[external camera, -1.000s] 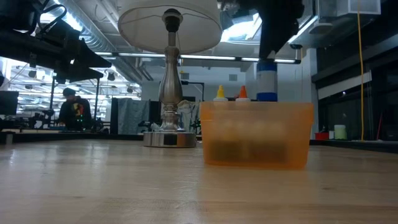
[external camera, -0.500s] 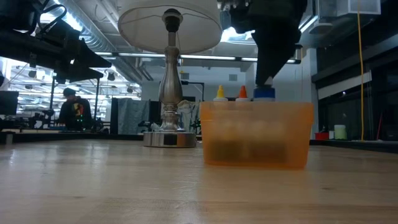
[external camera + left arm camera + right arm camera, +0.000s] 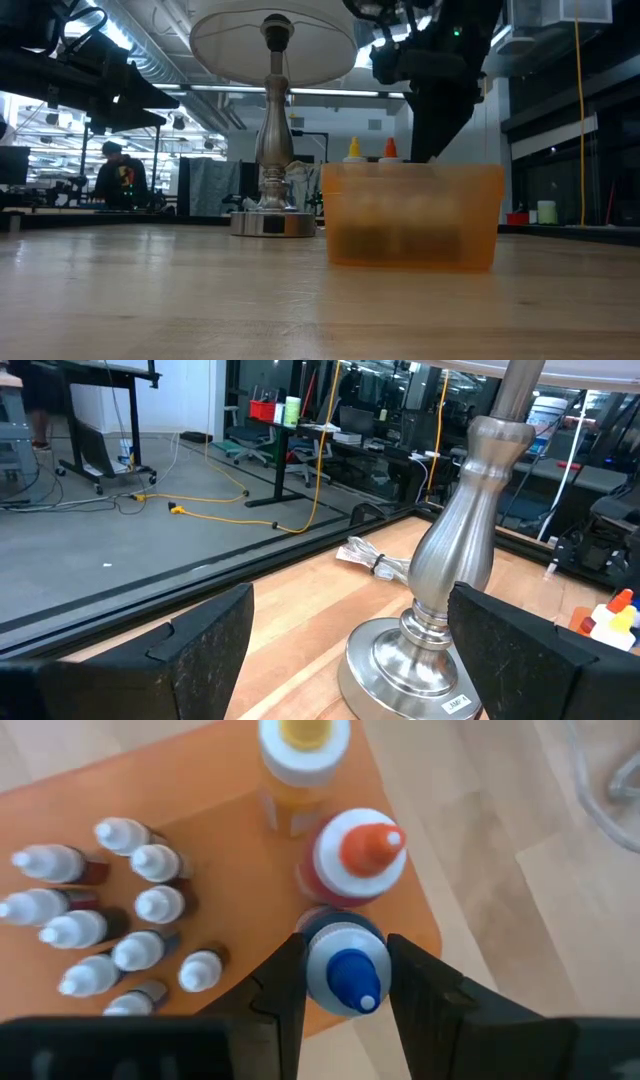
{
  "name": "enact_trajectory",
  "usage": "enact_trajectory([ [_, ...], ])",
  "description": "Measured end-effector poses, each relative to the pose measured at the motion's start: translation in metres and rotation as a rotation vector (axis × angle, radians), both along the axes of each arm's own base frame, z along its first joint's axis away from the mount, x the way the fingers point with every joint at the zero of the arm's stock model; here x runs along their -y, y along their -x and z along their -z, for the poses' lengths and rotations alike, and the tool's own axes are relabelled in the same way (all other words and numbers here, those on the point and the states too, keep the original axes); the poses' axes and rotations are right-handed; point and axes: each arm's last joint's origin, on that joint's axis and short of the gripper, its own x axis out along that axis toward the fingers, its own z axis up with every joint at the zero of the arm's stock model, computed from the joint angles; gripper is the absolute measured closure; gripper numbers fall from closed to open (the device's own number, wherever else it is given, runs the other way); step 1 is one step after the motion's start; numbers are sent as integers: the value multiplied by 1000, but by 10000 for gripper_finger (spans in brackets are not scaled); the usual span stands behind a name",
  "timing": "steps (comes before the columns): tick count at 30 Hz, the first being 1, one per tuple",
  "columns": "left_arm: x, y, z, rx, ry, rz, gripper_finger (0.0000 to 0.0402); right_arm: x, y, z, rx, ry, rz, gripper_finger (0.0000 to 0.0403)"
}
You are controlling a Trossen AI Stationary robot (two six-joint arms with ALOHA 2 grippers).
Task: Pick & Place food coloring
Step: Put the big blue food coloring bottle into the bin, then put the big purple food coloring bottle into the bin
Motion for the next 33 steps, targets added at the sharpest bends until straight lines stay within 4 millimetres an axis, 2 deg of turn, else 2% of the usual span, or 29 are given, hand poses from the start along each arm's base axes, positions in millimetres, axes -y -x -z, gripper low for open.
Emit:
enact_trajectory([
  [8, 0, 0, 0, 0, 0, 0, 80, 2, 0, 3, 7, 7, 5, 273],
  [17, 0, 0, 0, 0, 0, 0, 79, 3, 2, 2, 7, 27, 12, 192],
  [26, 0, 0, 0, 0, 0, 0, 80, 4, 7, -29, 76, 33, 7, 113],
  [33, 0, 0, 0, 0, 0, 0, 79, -7, 27, -49, 107, -23, 86, 72],
])
